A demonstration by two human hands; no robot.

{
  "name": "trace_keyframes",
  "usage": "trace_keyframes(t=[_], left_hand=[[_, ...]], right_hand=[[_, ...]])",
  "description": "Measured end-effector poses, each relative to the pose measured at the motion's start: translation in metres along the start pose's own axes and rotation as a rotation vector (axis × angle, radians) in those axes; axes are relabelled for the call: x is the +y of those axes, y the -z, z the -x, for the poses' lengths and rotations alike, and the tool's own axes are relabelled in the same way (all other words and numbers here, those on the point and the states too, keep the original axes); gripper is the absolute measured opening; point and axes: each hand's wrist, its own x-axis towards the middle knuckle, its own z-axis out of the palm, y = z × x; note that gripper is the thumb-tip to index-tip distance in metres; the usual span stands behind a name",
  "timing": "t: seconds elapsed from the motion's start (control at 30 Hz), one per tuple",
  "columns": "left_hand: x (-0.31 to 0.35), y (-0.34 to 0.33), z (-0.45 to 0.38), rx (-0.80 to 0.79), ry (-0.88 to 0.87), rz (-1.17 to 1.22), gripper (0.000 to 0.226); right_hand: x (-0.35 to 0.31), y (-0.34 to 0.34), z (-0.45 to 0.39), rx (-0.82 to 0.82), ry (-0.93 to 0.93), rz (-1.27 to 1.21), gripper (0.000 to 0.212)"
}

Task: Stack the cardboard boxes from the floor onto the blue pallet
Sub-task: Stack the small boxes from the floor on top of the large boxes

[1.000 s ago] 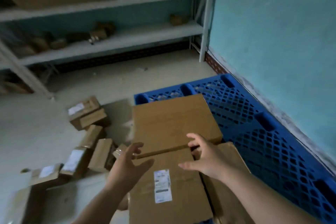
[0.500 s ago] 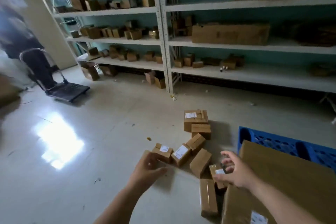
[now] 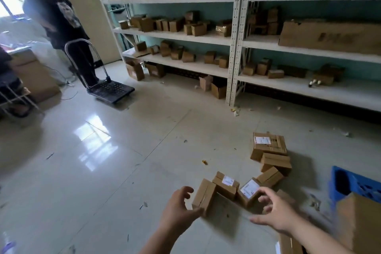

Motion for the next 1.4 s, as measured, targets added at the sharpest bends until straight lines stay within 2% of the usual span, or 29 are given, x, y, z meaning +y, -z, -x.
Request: trace_keyframes(t=[0.07, 0.17, 0.27, 0.47, 0.7, 0.9, 1.1, 1.23, 1.4], left_hand=[[-0.008, -0.001, -0.029, -0.012, 0.015, -0.003, 0.044], [-0.019, -0.009, -0.073, -0.043, 0.046, -0.030, 0.047], [-0.034, -0.023, -0.125, -0.061, 0.054, -0.077, 0.049], [-0.099, -0.071, -0.243, -0.133, 0.116, -0.139, 0.054], [-0.212, -0.191, -0.393, -0.188, 0.102, -0.288, 0.067], [-0.317, -0.310, -0.479, -0.213, 0.086, -0.532, 0.089], [-0.389, -0.396, -0.519, -0.303, 0.202, -0.644, 0.118], [-0.392, -0.396, -0.528, -0.315, 0.138, -0.673, 0.123], [-0.357, -0.332, -0.524, -0.323, -0.140, -0.897, 0.122]], right_hand=[[-0.012, -0.007, -0.024, -0.047, -0.015, 0.074, 0.126], [-0.022, -0.018, -0.074, -0.062, -0.051, 0.111, 0.094], [-0.018, -0.032, -0.138, -0.093, -0.093, 0.142, 0.083], [0.020, -0.082, -0.264, -0.147, -0.147, 0.274, 0.084], [0.116, -0.170, -0.437, -0.158, -0.096, 0.430, 0.086], [0.211, -0.214, -0.569, -0.167, 0.060, 0.913, 0.084], [0.277, -0.251, -0.660, -0.320, 0.386, 1.407, 0.107], [0.289, -0.260, -0.682, -0.365, 0.544, 1.523, 0.113], [0.253, -0.239, -0.663, -0.321, 0.537, 1.352, 0.112]])
